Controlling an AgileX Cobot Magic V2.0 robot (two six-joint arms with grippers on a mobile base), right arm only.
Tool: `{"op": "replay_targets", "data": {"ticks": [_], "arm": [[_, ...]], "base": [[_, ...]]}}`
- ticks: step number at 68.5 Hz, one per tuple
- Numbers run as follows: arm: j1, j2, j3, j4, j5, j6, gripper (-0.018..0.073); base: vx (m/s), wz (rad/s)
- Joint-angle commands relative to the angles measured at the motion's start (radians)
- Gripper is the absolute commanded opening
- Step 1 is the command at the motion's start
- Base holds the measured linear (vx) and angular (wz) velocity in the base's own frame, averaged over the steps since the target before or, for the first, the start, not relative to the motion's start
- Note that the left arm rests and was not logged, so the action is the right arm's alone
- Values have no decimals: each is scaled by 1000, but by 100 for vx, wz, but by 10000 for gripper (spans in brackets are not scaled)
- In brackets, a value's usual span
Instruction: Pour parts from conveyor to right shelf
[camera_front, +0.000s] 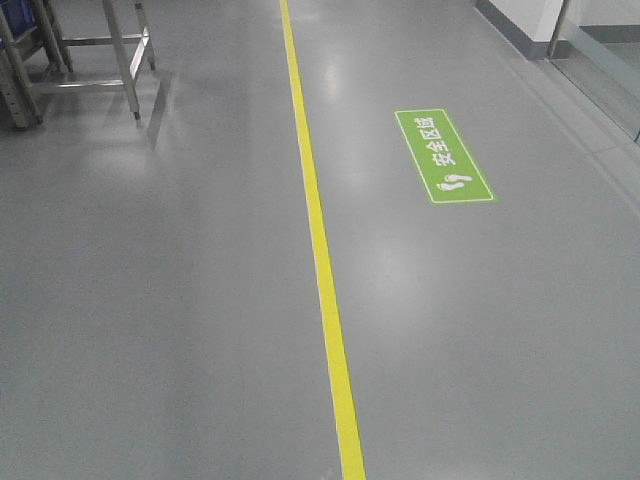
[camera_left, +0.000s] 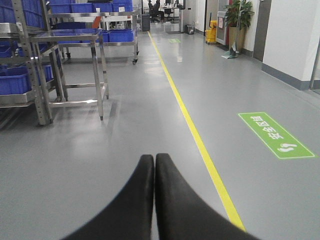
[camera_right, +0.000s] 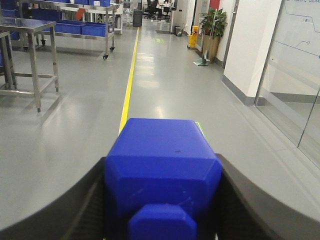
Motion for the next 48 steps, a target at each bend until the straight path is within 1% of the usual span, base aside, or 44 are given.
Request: {"op": "replay_targets", "data": {"ticks": [1,28,48], "arm": [[-3,14,-23,5,-82,-5,-6],[-3,14,-23,6,-82,-5,-6],[-3,14,-23,6,-82,-5,-6]], "base": [[60,-4],[62,-5],[67,6]]}}
